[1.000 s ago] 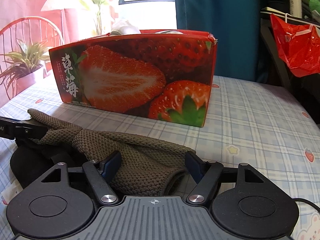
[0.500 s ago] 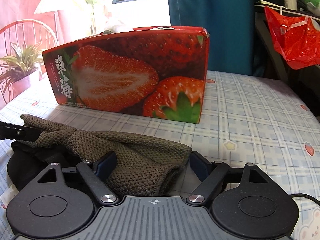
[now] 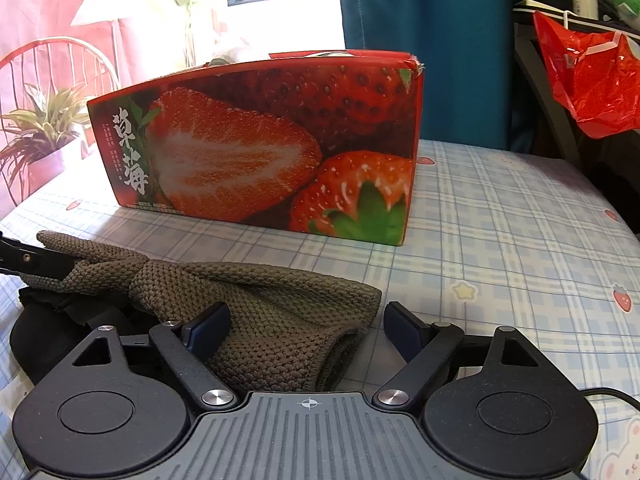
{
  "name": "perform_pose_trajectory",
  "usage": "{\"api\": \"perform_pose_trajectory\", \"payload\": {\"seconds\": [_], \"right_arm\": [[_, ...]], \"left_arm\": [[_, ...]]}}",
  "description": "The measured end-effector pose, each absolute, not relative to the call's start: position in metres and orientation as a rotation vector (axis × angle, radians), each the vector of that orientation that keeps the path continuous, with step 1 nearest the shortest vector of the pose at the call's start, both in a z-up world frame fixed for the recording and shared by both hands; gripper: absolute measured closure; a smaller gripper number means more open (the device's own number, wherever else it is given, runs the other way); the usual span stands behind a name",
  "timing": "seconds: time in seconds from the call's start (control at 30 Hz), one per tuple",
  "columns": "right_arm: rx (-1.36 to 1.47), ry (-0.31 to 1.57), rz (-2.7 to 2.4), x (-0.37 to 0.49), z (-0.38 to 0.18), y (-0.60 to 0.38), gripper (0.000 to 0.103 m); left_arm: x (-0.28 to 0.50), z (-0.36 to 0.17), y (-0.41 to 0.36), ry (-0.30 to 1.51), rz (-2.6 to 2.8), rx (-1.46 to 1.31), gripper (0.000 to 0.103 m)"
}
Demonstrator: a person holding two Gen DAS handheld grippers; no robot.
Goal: Organize soft objects
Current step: 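Close the left gripper on the grey cloth while the right gripper grips it too, then lift the grey cloth with both grippers and lower it into the box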
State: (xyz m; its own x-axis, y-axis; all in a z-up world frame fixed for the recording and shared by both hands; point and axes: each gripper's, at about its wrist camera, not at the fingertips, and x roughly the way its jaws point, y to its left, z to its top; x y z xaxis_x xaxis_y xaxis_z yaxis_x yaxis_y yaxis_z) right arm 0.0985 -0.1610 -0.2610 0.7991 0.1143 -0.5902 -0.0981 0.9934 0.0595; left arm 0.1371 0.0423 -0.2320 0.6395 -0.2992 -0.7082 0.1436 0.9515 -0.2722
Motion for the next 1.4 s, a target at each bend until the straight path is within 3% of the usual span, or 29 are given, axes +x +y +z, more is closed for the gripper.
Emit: {"api": "perform_pose_trajectory", "payload": {"seconds": [0.07,0.13,0.43,0.5,1.03,1.4], "right_arm": [[0.027,0.634,0.120,0.098,-0.261,-0.161,0.024],[0.024,0.630,0.130,0.096,-0.260,-0.160,0.030],[0.058,0.640,0.209,0.091,-0.254,-0.156,0.074],[0.072,0.638,0.208,0.090,-0.250,-0.158,0.093],[0.042,0.423,0.282,0.078,-0.170,-0.155,0.093],[-0.084,0.293,0.298,0.110,-0.089,-0.153,0.093]], "left_arm": [[0.137,-0.232,0.041,0.834,-0.255,-0.183,0.038],[0.138,-0.231,0.042,0.828,-0.286,-0.187,0.062],[0.131,-0.220,0.030,0.781,-0.318,-0.113,0.073],[0.128,-0.215,0.030,0.760,-0.312,-0.100,0.073],[0.117,-0.159,0.040,0.580,-0.297,-0.092,0.074],[0.148,-0.085,0.028,0.454,-0.360,-0.041,0.074]]}}
